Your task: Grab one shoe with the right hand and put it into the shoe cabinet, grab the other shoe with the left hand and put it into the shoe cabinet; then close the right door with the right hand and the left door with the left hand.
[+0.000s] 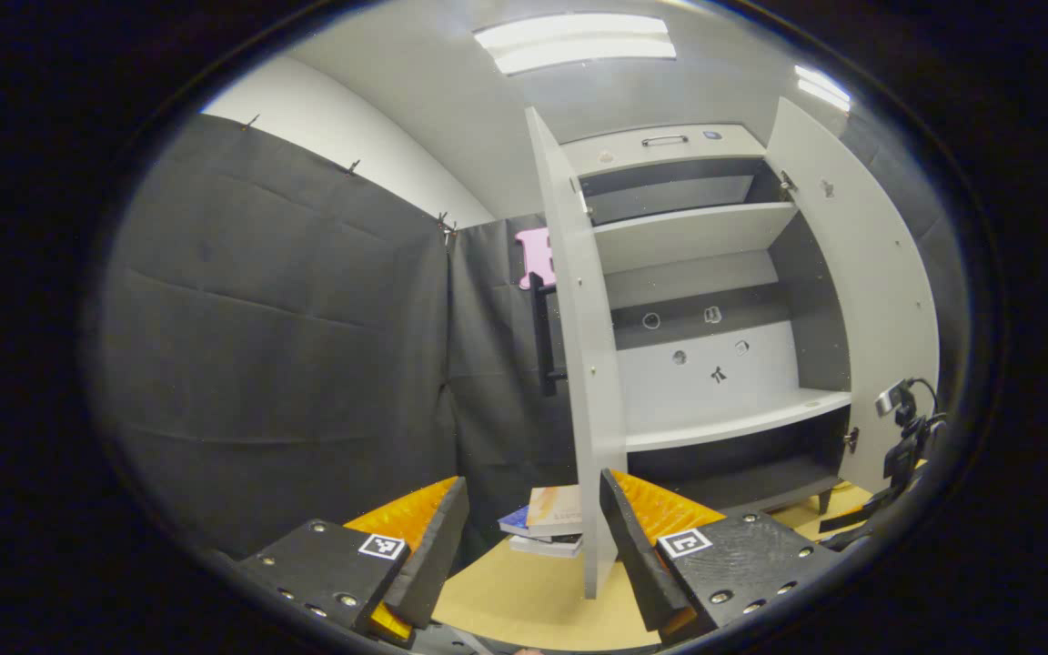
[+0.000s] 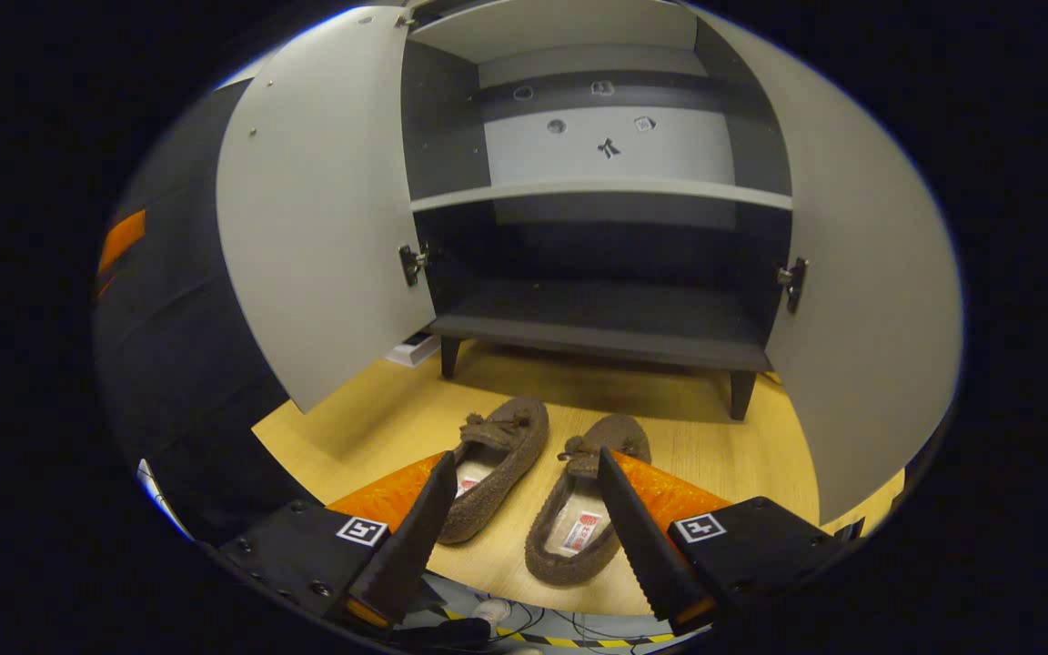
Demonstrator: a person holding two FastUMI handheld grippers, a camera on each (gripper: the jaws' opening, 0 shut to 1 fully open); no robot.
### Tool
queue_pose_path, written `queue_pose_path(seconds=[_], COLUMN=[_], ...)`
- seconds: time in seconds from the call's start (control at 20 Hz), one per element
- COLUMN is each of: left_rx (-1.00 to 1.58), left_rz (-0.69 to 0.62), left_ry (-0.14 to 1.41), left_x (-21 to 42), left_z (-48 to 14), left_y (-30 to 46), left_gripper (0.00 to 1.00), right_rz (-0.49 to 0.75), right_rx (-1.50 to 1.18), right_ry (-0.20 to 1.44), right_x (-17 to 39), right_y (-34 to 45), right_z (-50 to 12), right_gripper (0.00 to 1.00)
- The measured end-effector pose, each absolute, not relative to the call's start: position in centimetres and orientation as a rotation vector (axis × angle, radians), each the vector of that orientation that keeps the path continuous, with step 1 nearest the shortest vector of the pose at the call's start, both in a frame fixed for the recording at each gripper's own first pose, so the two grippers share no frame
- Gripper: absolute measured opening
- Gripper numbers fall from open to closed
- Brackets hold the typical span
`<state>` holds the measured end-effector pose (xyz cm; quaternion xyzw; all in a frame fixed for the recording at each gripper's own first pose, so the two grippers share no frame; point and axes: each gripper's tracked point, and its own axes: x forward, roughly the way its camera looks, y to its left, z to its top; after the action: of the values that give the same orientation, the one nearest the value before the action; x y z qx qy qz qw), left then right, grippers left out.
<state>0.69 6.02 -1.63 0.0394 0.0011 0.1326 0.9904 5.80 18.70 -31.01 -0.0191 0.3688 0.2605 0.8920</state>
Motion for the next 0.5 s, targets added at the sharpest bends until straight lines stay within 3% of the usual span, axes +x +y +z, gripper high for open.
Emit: queue_pose_path(seconds=[0.15,0.3,0.35,0.4,0.5], left_rx=[0.084,0.085,0.083,0.084,0.089], left_rz=[0.315,0.364,0.376,0.386,0.405], left_ry=[0.037,0.038,0.044,0.053,0.061], left_x=[0.4,0.0,0.0,-0.1,-0.3], left_z=[-2.6,-2.7,-3.1,-3.3,-3.3], left_y=[7.8,9.4,9.7,10.0,10.6], left_gripper=[0.84,0.92,0.92,0.92,0.92], right_rz=[0.549,0.527,0.505,0.487,0.462], right_rx=[-0.049,-0.074,-0.082,-0.087,-0.089], right_ry=[0.866,0.962,0.982,1.004,1.048], right_x=[6.1,6.9,7.5,7.8,8.5], right_y=[19.8,19.7,19.5,19.3,19.4], right_z=[-34.5,-37.7,-39.0,-39.8,-41.3], right_gripper=[0.9,0.94,0.91,0.74,0.71])
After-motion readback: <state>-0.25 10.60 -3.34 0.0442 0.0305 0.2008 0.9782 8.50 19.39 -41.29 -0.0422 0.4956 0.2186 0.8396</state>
